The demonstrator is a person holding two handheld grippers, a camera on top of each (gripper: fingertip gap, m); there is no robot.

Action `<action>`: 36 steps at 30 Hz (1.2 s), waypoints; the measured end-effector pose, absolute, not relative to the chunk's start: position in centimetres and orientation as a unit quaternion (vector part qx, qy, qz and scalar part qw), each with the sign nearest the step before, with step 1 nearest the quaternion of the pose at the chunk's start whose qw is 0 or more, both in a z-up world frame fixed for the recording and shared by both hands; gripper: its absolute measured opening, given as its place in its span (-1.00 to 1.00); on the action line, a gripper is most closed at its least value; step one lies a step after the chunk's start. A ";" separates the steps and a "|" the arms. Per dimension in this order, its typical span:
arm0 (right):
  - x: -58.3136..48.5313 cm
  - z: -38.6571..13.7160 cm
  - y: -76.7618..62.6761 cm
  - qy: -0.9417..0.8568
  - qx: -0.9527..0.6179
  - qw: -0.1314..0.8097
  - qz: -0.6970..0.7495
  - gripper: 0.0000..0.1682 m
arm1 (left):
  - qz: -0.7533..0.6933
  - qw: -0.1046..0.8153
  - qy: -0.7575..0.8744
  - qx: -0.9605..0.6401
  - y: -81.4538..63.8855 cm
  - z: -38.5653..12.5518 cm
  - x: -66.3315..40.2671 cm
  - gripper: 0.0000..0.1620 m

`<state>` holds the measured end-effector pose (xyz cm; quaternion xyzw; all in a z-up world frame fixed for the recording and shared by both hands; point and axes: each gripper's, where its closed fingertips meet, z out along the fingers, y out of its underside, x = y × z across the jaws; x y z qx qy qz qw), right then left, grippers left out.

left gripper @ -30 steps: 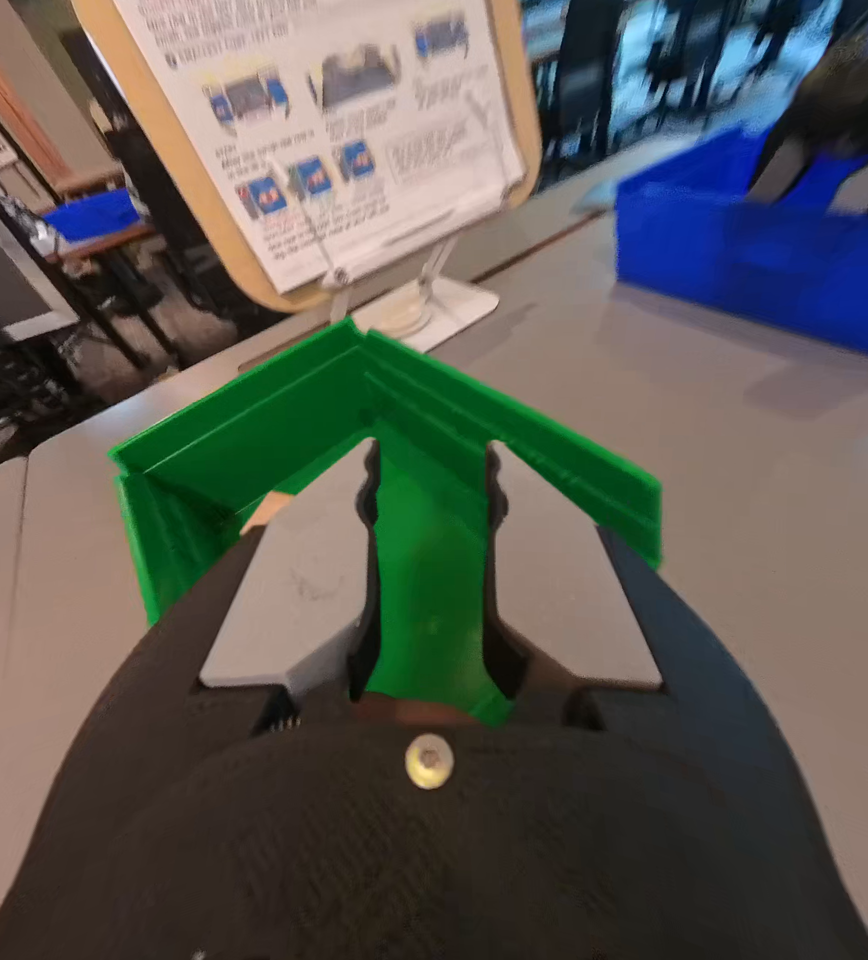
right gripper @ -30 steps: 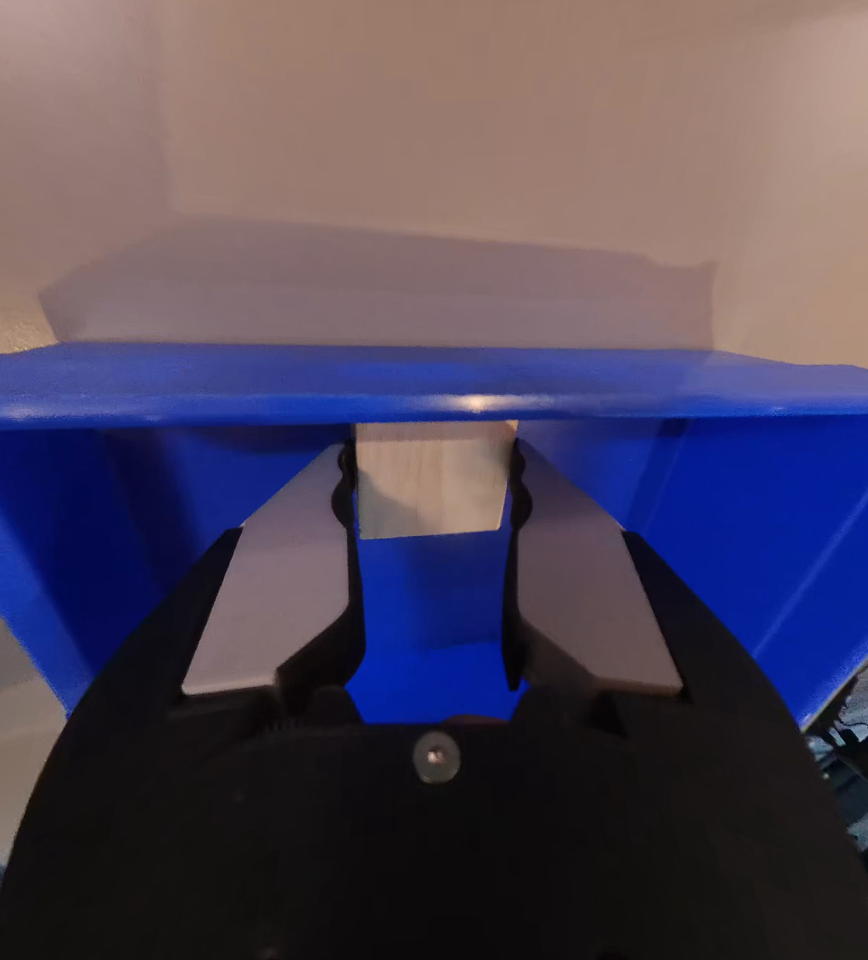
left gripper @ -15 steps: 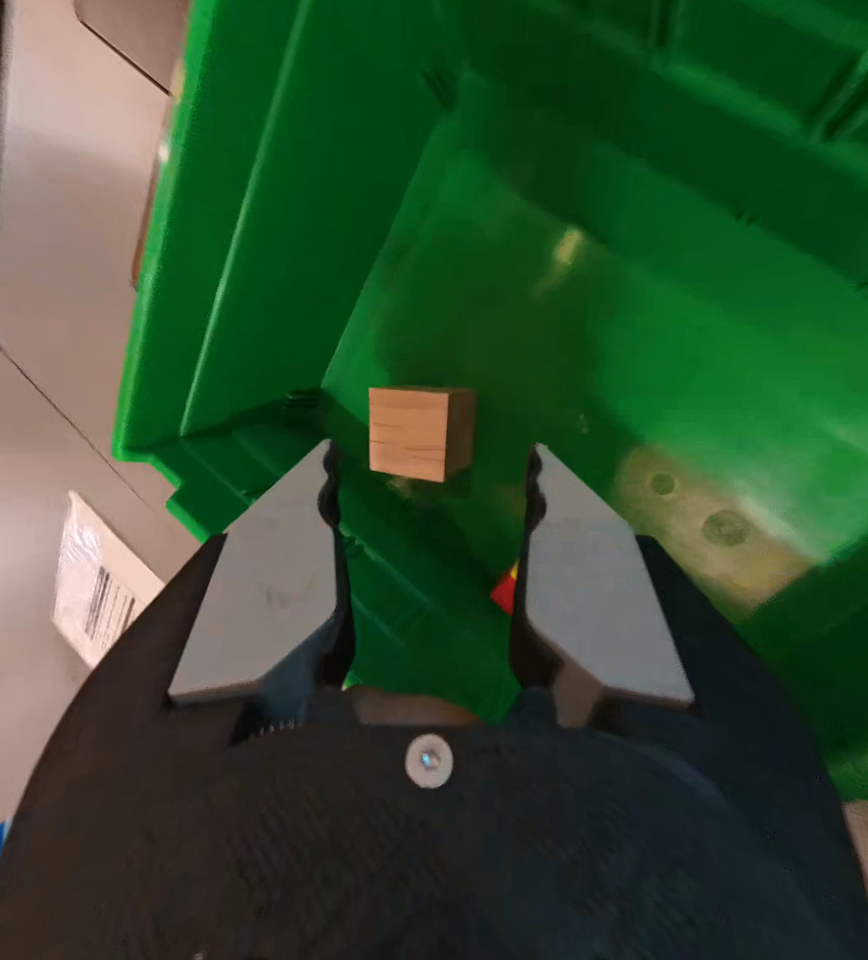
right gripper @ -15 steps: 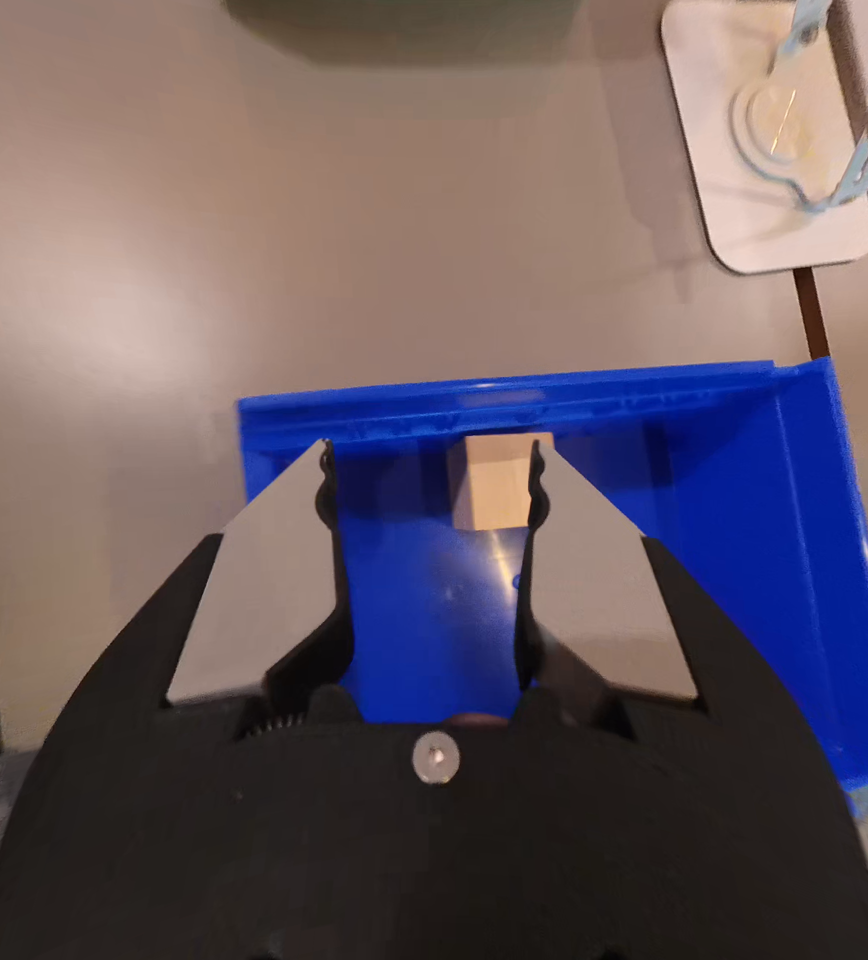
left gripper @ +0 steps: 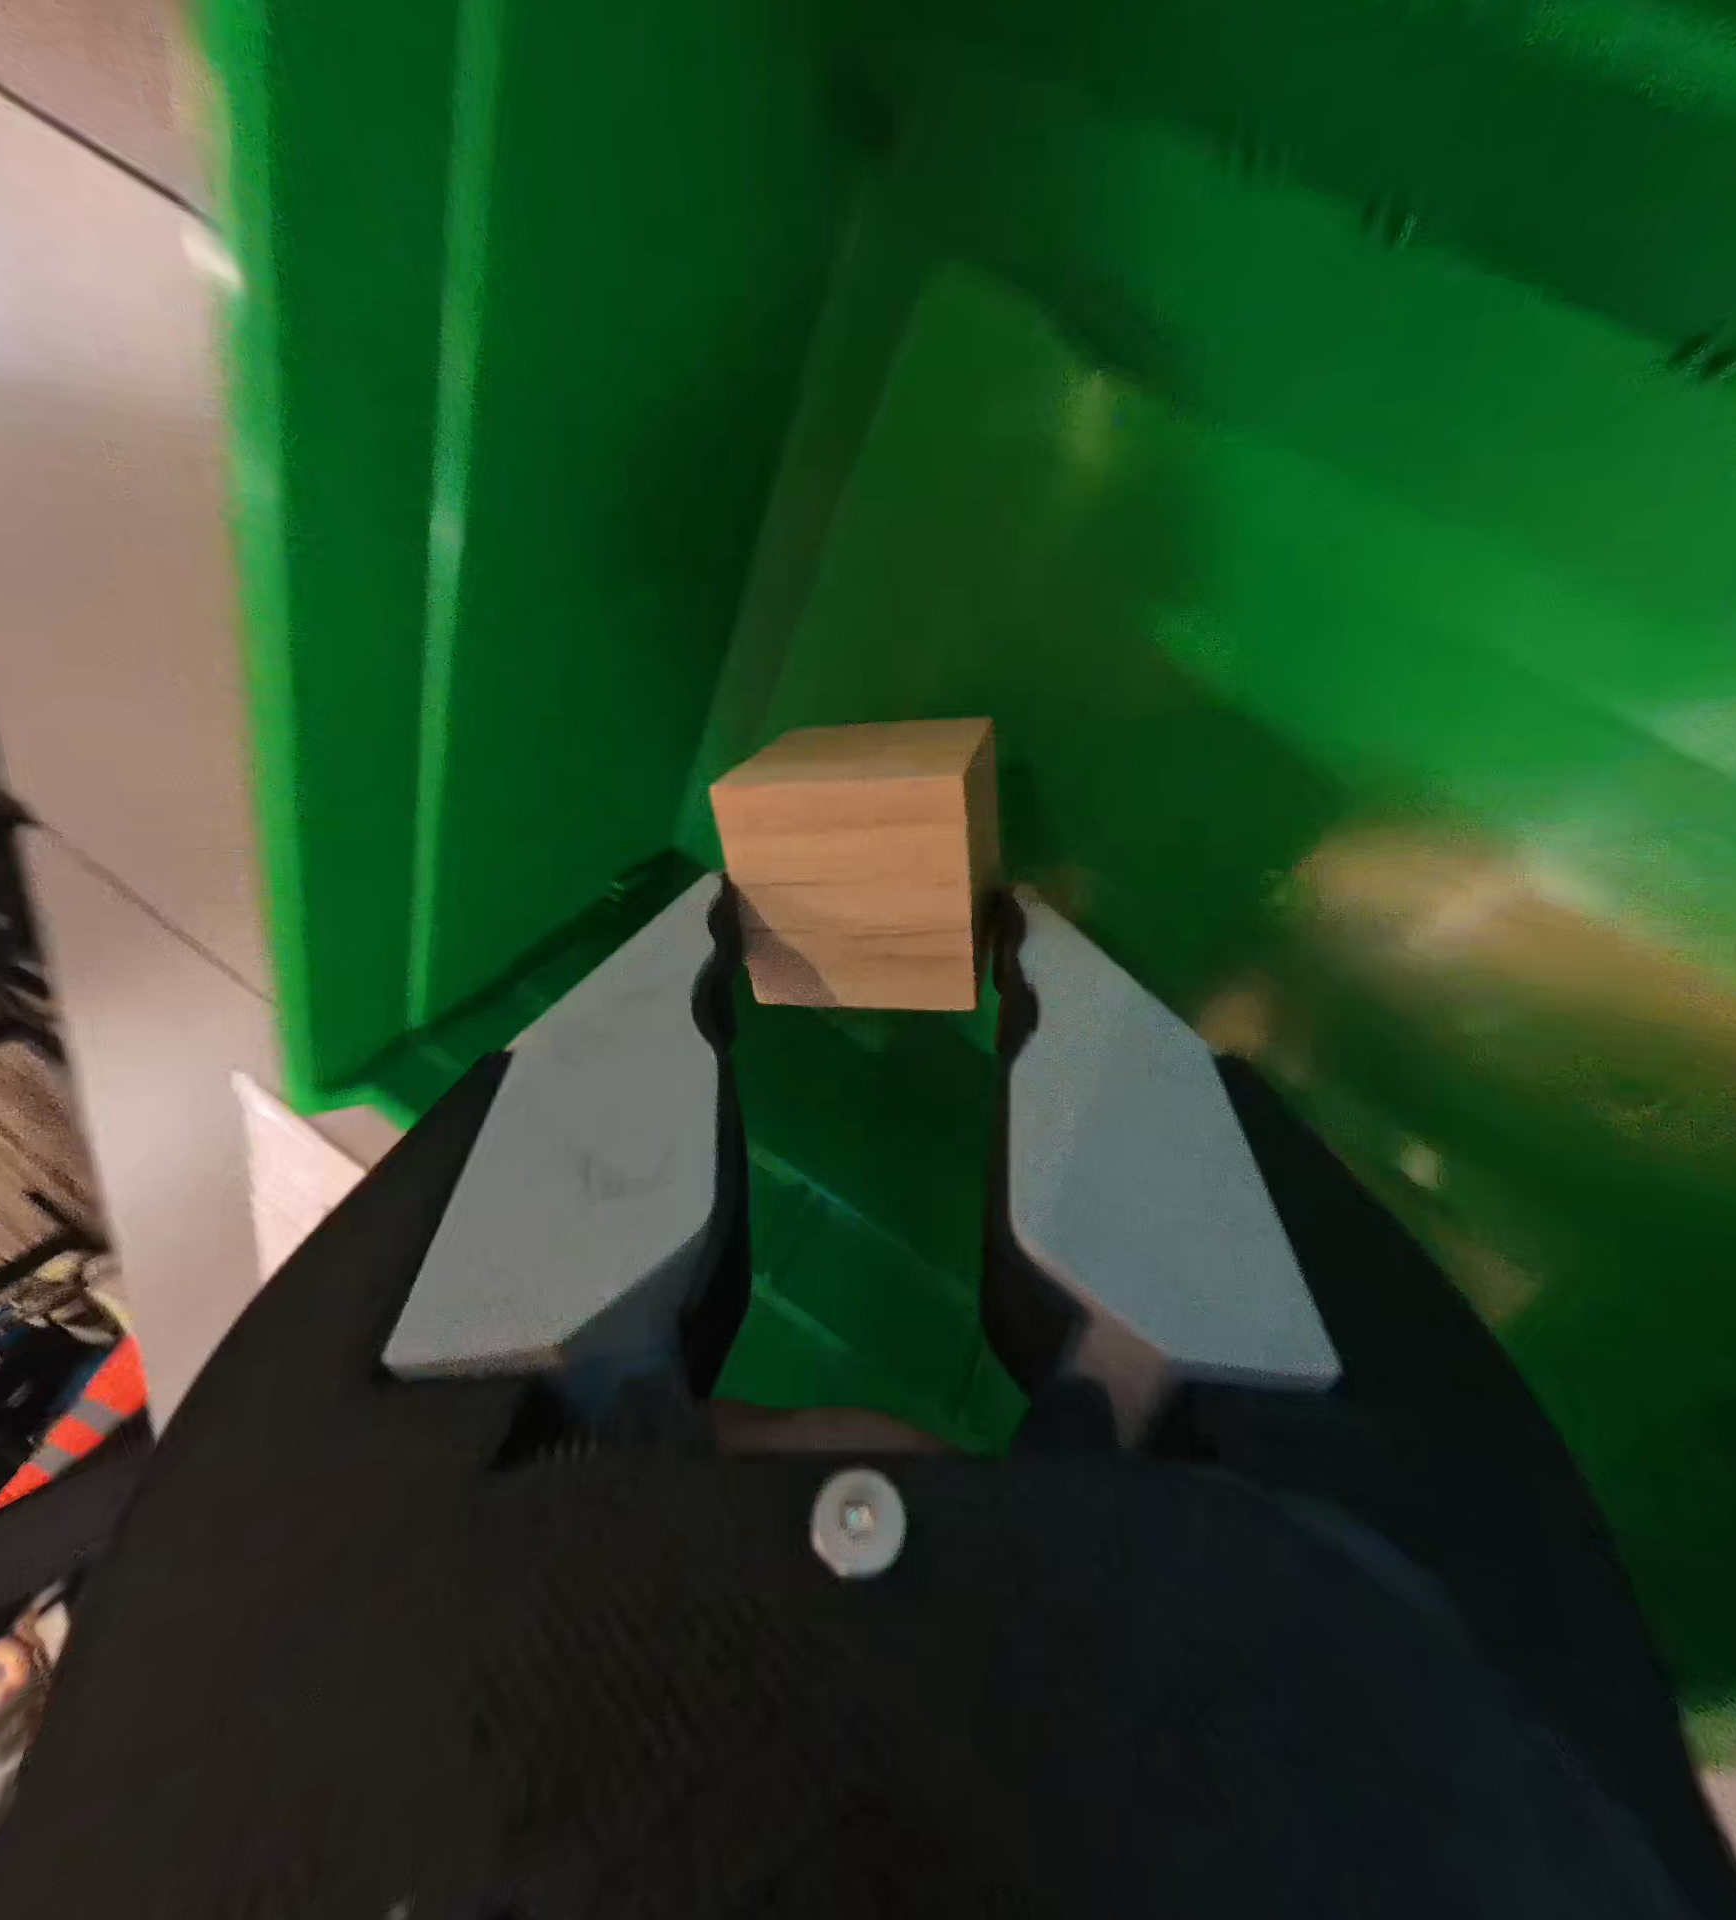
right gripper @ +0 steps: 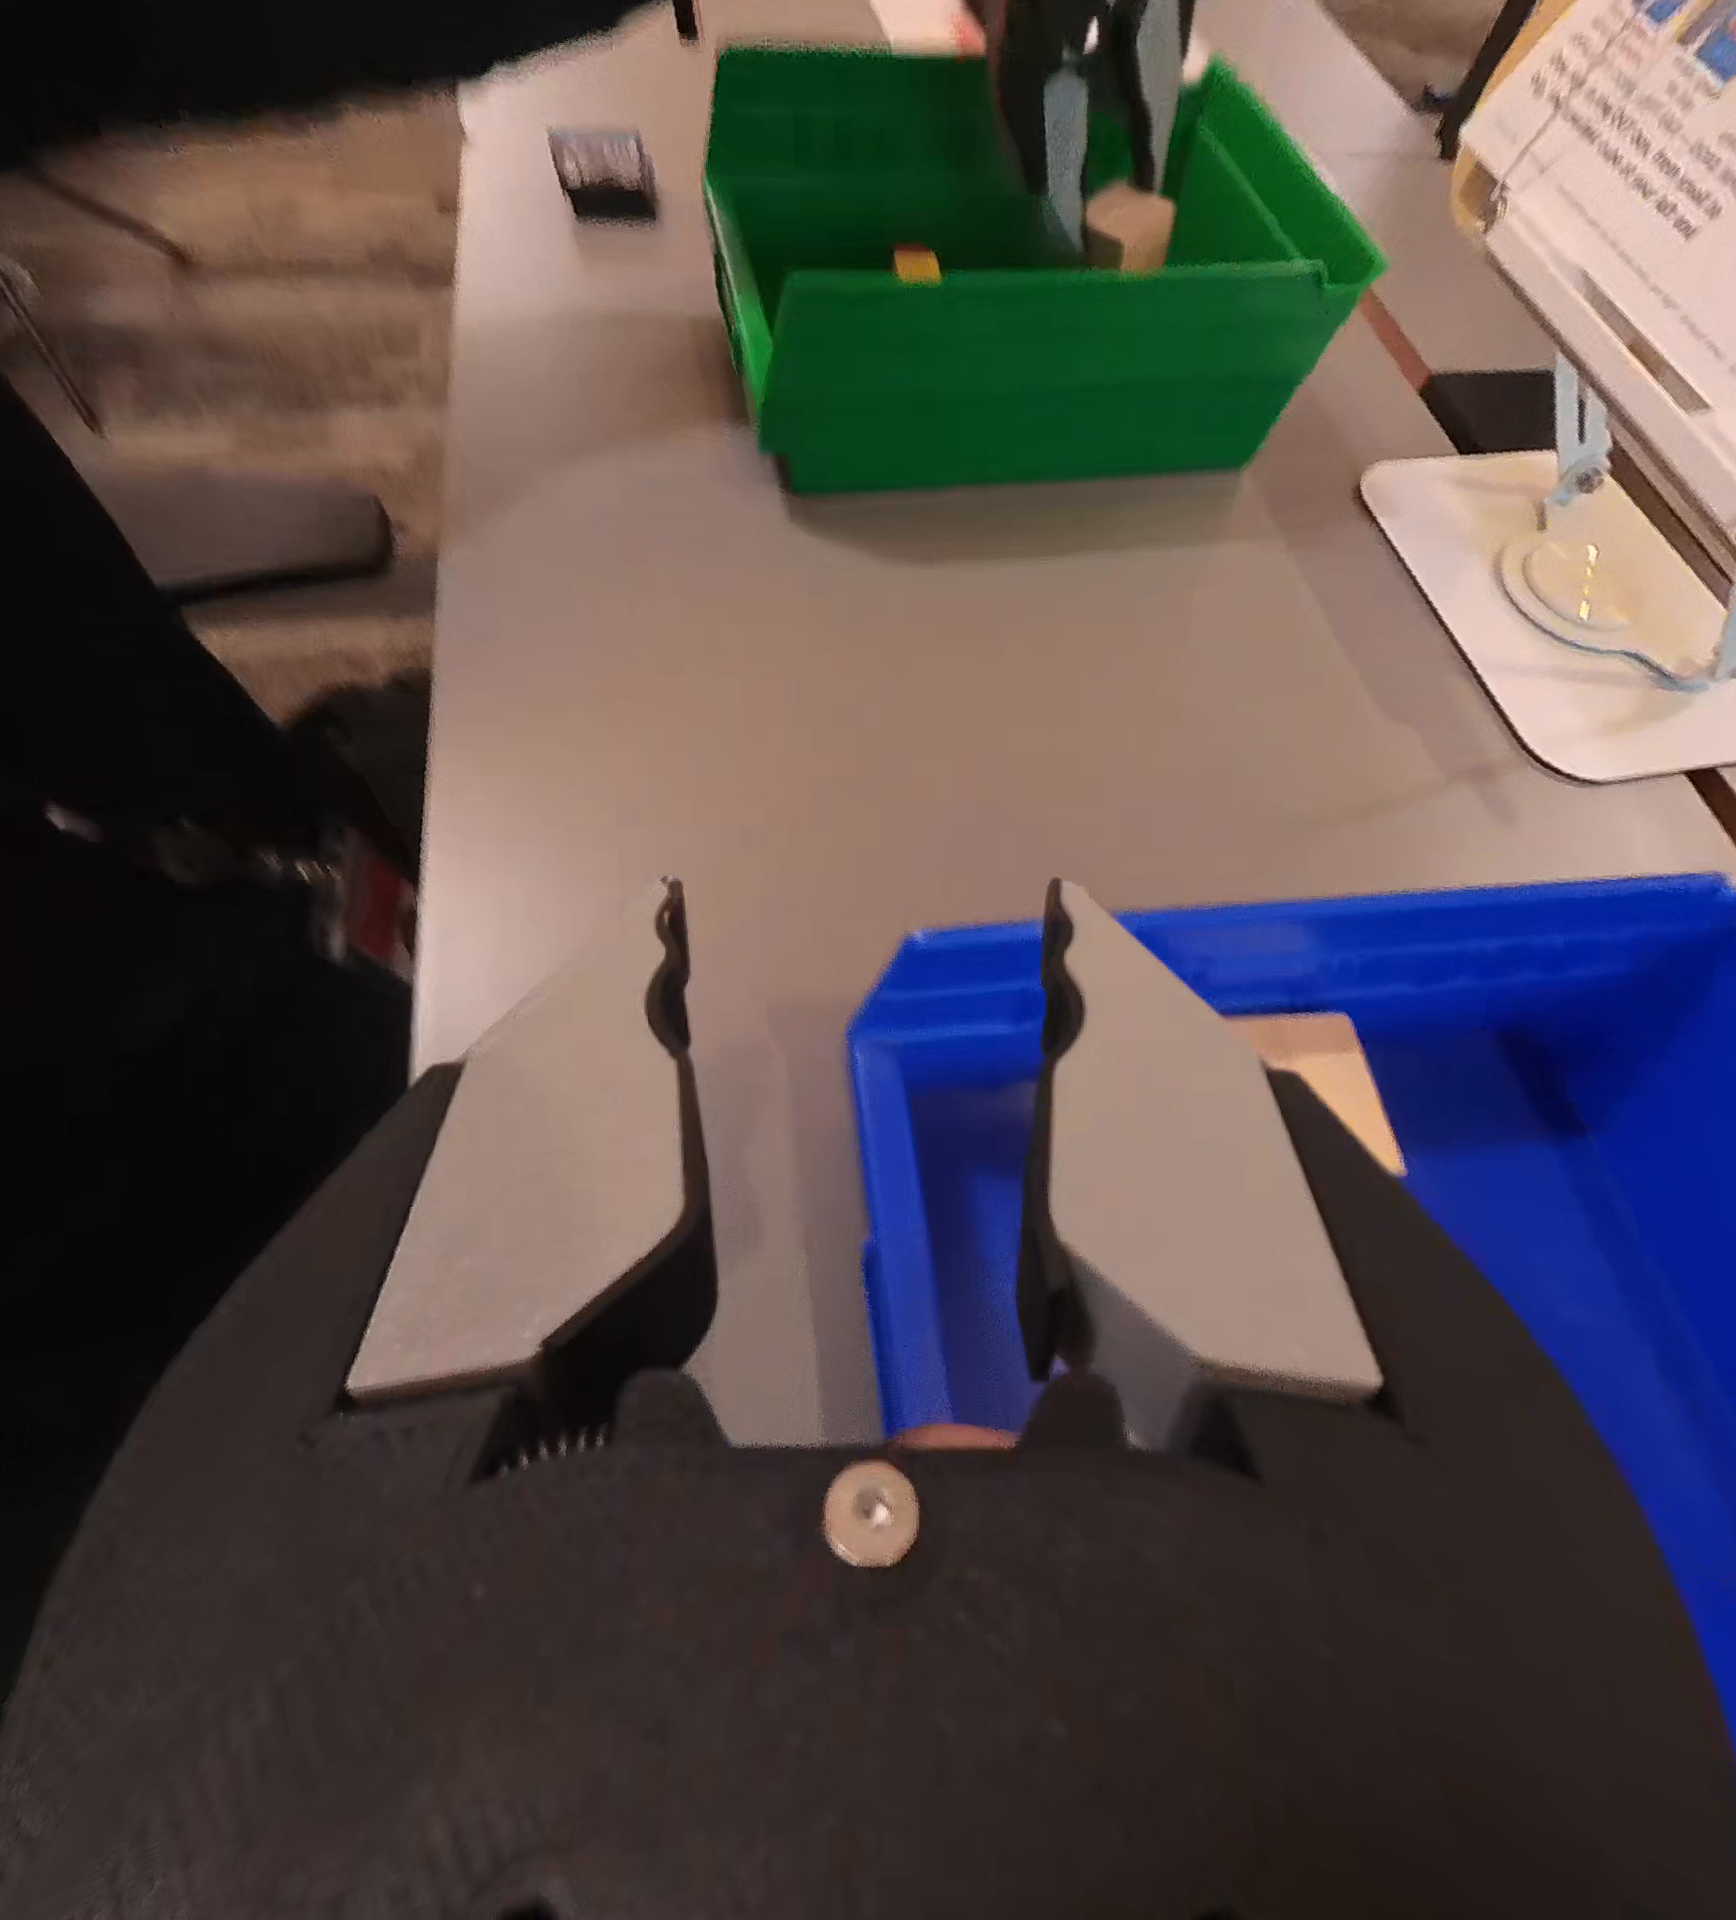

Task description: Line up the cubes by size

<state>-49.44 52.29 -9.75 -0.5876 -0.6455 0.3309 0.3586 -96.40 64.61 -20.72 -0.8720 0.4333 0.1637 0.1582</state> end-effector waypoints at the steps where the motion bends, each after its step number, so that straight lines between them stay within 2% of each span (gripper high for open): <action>1: -50.1 -9.2 51.9 -0.630 -0.588 0.360 0.358 -0.21 | 0.169 0.206 0.437 -0.859 65.0 -19.3 -95.5 -0.42; 3: -51.5 -8.1 50.8 -0.601 -0.581 0.357 0.416 -0.21 | 0.159 0.305 0.452 -0.823 64.6 -16.1 -92.7 -0.42; 5: -53.0 -7.4 50.5 -0.563 -0.591 0.350 0.460 -0.29 | 0.127 0.417 0.487 -0.757 62.8 -12.7 -88.4 -0.42; 9: -56.9 -5.3 48.6 -0.499 -0.576 0.274 0.586 -0.19 | 0.031 0.611 0.539 -0.579 55.3 -6.6 -78.4 -0.43; 13: -61.5 -4.4 47.4 -0.469 -0.556 0.224 0.649 -0.13 | 0.000 0.705 0.553 -0.443 48.5 -4.0 -70.8 -0.43; 17: -65.1 -4.5 44.8 -0.464 -0.539 0.161 0.685 -0.13 | 0.015 0.724 0.570 -0.388 45.7 -4.3 -66.0 -0.43; 18: -65.6 -4.4 44.3 -0.463 -0.534 0.150 0.691 -0.18 | 0.023 0.723 0.573 -0.385 45.6 -4.5 -65.3 -0.43; 19: -65.9 -4.4 43.8 -0.465 -0.528 0.142 0.697 -0.41 | 0.024 0.720 0.578 -0.384 45.5 -4.9 -64.8 -0.43; 20: -66.1 -4.8 43.8 -0.465 -0.533 0.145 0.692 -0.48 | 0.024 0.722 0.578 -0.380 45.4 -5.0 -64.4 -0.43; 25: -65.2 -5.5 44.8 -0.464 -0.547 0.165 0.677 -0.51 | 0.000 0.702 0.559 -0.440 46.3 -6.0 -64.3 -0.47; 27: -63.9 -4.7 46.2 -0.468 -0.552 0.207 0.658 -0.51 | 0.005 0.704 0.534 -0.468 47.0 -5.8 -65.0 -0.55; 29: -61.6 -3.6 48.6 -0.473 -0.563 0.261 0.626 -0.51 | -0.007 0.707 0.503 -0.498 47.5 -5.3 -66.3 -0.79; 30: -60.1 -3.4 50.2 -0.479 -0.577 0.292 0.594 -0.52 | -0.013 0.703 0.487 -0.519 47.7 -5.3 -67.1 -0.84; 31: -58.5 -3.9 52.5 -0.491 -0.603 0.329 0.535 -0.52 | -0.014 0.692 0.470 -0.547 48.2 -5.6 -68.2 -0.98; 34: -52.9 -6.0 59.0 -0.558 -0.651 0.405 0.316 -0.51 | 0.006 0.625 0.446 -0.641 49.7 -8.3 -71.8 -1.00; 36: -49.5 -8.1 62.0 -0.611 -0.658 0.397 0.191 -0.51 | 0.001 0.565 0.454 -0.689 49.7 -10.6 -73.7 -1.00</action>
